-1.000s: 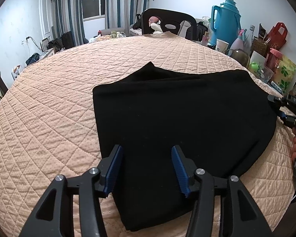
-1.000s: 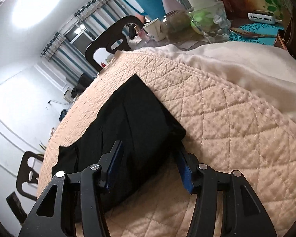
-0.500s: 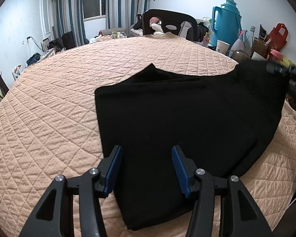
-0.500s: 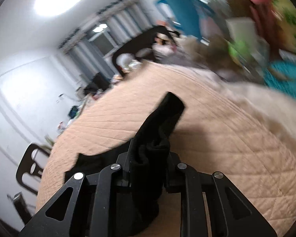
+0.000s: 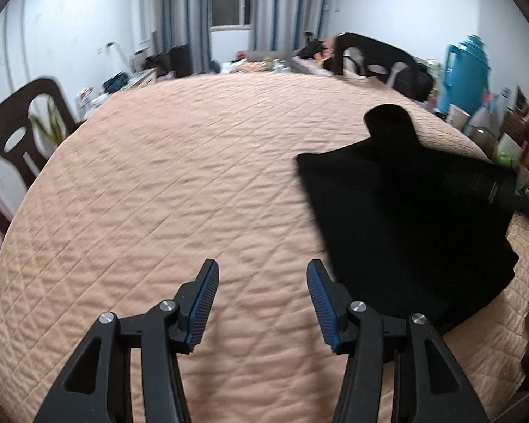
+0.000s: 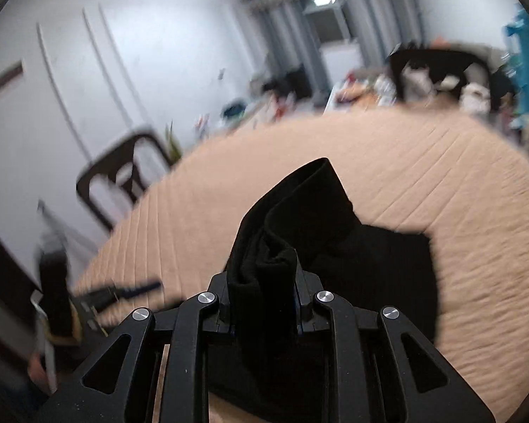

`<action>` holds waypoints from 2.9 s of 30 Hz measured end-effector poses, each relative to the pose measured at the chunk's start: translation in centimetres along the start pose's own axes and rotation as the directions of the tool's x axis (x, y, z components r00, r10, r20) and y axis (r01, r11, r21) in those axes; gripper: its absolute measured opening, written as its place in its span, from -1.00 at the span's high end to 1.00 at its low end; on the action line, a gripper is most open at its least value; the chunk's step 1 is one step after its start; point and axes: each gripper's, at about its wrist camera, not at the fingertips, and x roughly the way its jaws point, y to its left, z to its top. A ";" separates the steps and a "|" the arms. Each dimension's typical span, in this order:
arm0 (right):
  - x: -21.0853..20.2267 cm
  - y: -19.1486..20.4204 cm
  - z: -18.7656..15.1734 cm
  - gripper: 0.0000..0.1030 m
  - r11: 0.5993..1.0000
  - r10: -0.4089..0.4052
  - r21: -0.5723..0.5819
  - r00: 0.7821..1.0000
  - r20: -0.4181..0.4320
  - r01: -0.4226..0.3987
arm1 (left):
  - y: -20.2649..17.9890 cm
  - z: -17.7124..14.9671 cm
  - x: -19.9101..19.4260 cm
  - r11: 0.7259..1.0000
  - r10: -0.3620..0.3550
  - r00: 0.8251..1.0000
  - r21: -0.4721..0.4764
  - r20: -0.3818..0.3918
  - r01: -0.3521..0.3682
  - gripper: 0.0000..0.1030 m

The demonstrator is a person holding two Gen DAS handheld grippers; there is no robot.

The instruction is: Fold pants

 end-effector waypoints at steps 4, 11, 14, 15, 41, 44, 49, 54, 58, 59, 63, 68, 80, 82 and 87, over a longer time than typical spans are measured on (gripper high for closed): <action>2.2 0.8 -1.9 0.56 0.999 -0.036 -0.032 0.998 -0.048 0.035 | 1.6 -0.9 0.2 0.999 0.014 1.000 -0.038 -0.018 -0.015 -0.07; 1.3 3.8 -1.4 0.56 0.995 -0.046 -0.092 0.999 -0.008 0.045 | 2.2 -1.3 0.0 0.998 -0.007 1.000 -0.054 -0.011 0.006 -0.07; 2.9 4.4 -2.0 0.56 0.991 -0.064 -0.122 0.997 -0.043 0.058 | 2.4 -1.2 -0.2 0.998 -0.013 1.000 -0.063 -0.008 0.012 -0.07; 3.5 4.3 -2.4 0.55 0.992 -0.056 -0.116 0.996 -0.068 0.048 | 2.5 -1.2 -0.2 0.998 -0.014 1.000 -0.066 -0.008 0.013 -0.07; 0.8 1.5 -3.5 0.58 0.997 -0.038 -0.066 0.999 -0.031 0.036 | -1.9 3.2 -1.4 0.994 -0.105 0.992 -0.003 0.072 0.105 -0.07; -0.3 0.1 -2.8 0.58 0.999 -0.037 -0.007 0.999 0.006 0.037 | -3.1 4.0 -1.2 0.991 -0.133 0.988 0.011 0.082 0.132 -0.07; -1.7 -3.4 -1.0 0.58 0.986 -0.164 0.047 0.985 0.057 0.161 | -5.6 5.9 0.1 0.983 -0.178 0.980 0.049 0.088 0.174 -0.07; -1.8 -6.2 0.5 0.58 0.973 -0.220 0.083 0.973 0.072 0.214 | -6.9 7.1 2.8 0.984 -0.169 0.984 0.065 0.053 0.166 -0.06; -1.2 -7.3 0.9 0.58 0.970 -0.230 0.098 0.971 0.060 0.224 | -5.9 7.3 4.8 0.983 -0.182 0.983 0.014 0.006 0.182 -0.06; -1.0 -7.4 1.0 0.58 0.969 -0.230 0.101 0.972 0.053 0.224 | -5.9 7.3 5.2 0.980 -0.199 0.980 0.008 -0.003 0.199 -0.05; 0.1 -7.9 1.7 0.58 0.976 -0.200 0.098 0.979 0.036 0.196 | -7.0 7.4 5.6 0.980 -0.193 0.981 0.058 0.000 0.193 0.61; 2.5 -8.9 1.8 0.61 0.967 -0.225 0.108 0.973 -0.058 0.230 | -7.0 6.5 6.0 0.981 -0.175 0.985 0.085 -0.003 0.175 0.73; -0.6 -9.4 0.2 0.61 0.961 -0.240 0.140 0.971 -0.006 0.238 | -7.4 6.4 4.7 0.986 -0.123 0.992 0.112 0.026 0.119 0.67; -1.7 -8.6 -0.7 0.61 0.965 -0.231 0.132 0.973 0.019 0.227 | -7.7 6.1 3.7 0.988 -0.087 0.995 0.135 0.051 0.080 0.67; -3.0 -6.9 -2.3 0.61 0.976 -0.204 0.084 0.978 0.032 0.201 | -8.5 5.2 0.8 0.982 -0.062 0.993 0.184 0.104 0.042 0.67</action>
